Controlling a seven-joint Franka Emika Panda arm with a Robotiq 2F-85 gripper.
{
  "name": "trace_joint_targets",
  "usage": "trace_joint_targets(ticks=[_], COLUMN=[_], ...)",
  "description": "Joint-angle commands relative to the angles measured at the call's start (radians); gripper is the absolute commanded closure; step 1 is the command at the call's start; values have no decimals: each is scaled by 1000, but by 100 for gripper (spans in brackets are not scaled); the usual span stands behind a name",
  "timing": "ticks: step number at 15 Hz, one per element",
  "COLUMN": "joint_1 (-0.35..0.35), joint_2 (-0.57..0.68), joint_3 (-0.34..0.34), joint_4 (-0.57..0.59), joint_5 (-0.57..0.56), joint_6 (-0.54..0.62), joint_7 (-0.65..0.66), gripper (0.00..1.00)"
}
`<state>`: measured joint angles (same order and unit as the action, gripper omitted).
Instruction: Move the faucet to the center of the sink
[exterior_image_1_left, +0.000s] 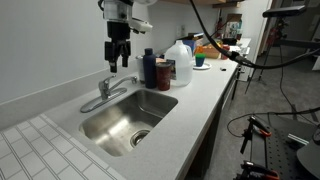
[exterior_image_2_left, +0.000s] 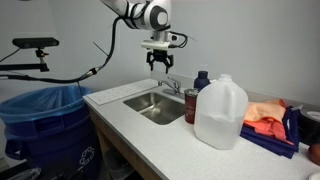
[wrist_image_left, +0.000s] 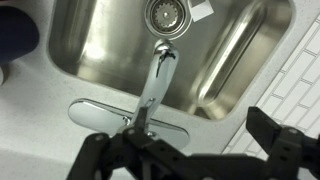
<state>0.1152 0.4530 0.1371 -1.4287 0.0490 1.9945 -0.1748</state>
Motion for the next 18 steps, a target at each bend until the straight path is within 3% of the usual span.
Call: trace_joint_targets(ticks=[1, 9, 18], joint_1=[8, 38, 58], joint_2=[-102, -248, -327], joint_3=[-2, -11, -20], joint_4=[-35, -179, -370], joint_5=[-17, -78, -250], joint_6=[-35, 77, 226], joint_7=[7, 114, 411], gripper=[0, 0, 0])
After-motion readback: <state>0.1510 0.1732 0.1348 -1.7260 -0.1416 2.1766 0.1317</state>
